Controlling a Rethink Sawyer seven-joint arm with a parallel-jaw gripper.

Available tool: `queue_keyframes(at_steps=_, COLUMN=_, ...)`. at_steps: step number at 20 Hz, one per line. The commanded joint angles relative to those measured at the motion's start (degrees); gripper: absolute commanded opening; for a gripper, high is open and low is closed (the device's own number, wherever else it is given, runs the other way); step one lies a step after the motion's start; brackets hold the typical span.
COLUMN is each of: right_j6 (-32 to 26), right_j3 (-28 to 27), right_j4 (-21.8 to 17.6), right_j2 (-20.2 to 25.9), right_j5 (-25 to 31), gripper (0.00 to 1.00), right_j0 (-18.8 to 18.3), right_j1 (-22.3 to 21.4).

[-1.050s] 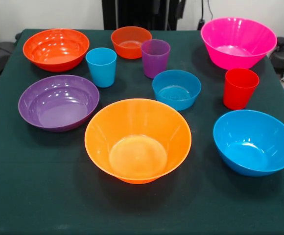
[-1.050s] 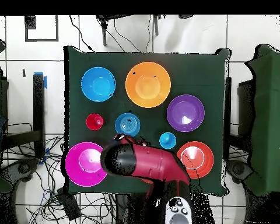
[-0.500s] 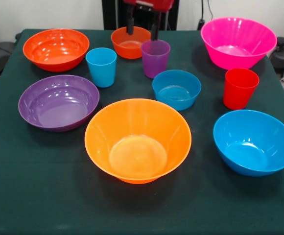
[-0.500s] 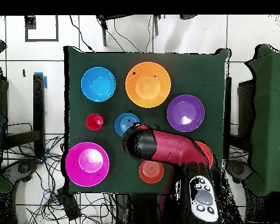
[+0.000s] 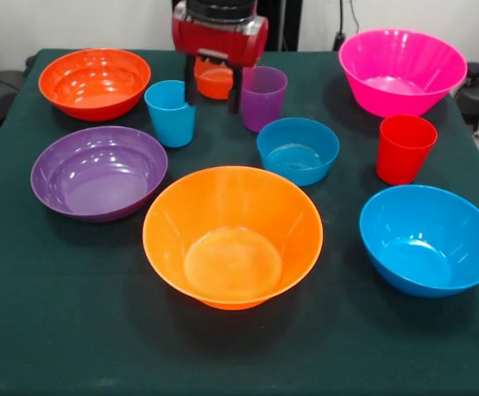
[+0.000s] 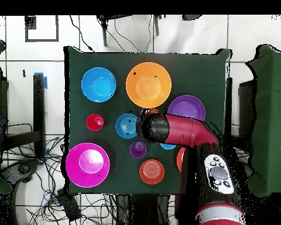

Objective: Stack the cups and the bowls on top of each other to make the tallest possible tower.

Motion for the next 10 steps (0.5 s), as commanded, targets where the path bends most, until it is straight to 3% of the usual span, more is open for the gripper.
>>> queue_keyframes(at_steps=1, right_j6=-10.78, right_j3=-8.42, right_j4=-6.72, right_j2=8.63, right_j5=1.07, gripper=1.0, right_j0=-2.7, right_j1=6.37)
queue_keyframes(at_steps=10, right_j6=-12.72, right_j3=-10.08, right_j4=-10.61, right_j2=13.27, right_j5=2.13, gripper=1.0, right_j0=-7.76, right_j1=6.13)
